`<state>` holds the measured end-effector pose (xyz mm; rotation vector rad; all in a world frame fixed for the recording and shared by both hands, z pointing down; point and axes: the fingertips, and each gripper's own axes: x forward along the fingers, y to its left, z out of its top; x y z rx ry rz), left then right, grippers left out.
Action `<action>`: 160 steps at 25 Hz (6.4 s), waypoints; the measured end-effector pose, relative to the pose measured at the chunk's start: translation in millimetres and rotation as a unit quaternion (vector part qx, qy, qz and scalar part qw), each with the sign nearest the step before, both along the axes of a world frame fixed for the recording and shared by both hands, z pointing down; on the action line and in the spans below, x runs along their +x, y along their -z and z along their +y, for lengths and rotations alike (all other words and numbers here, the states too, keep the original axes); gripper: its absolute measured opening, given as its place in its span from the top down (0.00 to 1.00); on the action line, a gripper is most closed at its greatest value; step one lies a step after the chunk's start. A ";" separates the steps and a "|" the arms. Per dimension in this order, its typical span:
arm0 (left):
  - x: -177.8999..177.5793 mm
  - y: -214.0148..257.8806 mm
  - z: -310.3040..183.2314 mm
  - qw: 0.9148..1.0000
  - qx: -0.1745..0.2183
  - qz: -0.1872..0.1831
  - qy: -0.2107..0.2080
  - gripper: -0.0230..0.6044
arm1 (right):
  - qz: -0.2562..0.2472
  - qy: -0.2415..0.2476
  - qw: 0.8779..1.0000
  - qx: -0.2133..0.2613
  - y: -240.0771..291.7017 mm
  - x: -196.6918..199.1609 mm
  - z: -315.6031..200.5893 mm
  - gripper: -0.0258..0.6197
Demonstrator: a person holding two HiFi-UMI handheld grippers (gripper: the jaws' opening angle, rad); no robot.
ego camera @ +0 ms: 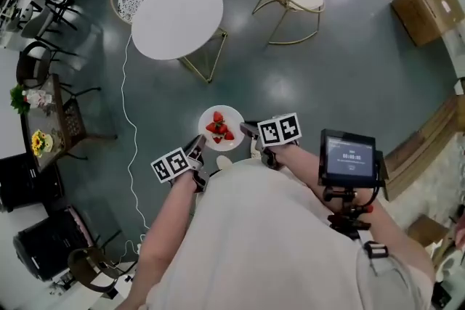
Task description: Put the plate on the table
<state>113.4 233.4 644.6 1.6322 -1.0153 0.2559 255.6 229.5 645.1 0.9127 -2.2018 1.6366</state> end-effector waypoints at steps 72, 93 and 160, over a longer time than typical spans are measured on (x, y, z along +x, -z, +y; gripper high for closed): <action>-301.6 42.2 163.9 0.985 0.060 0.025 0.162 0.90 | 0.041 0.167 0.984 0.039 40.2 -314.4 110.4 0.91; -352.5 33.3 82.1 0.982 0.039 0.017 0.184 0.90 | 0.026 0.197 0.980 0.025 26.9 -369.0 21.8 0.91; -435.5 17.0 -291.1 0.995 0.017 0.044 -0.083 0.91 | 0.054 -0.066 0.996 0.007 18.1 -436.3 -281.3 0.91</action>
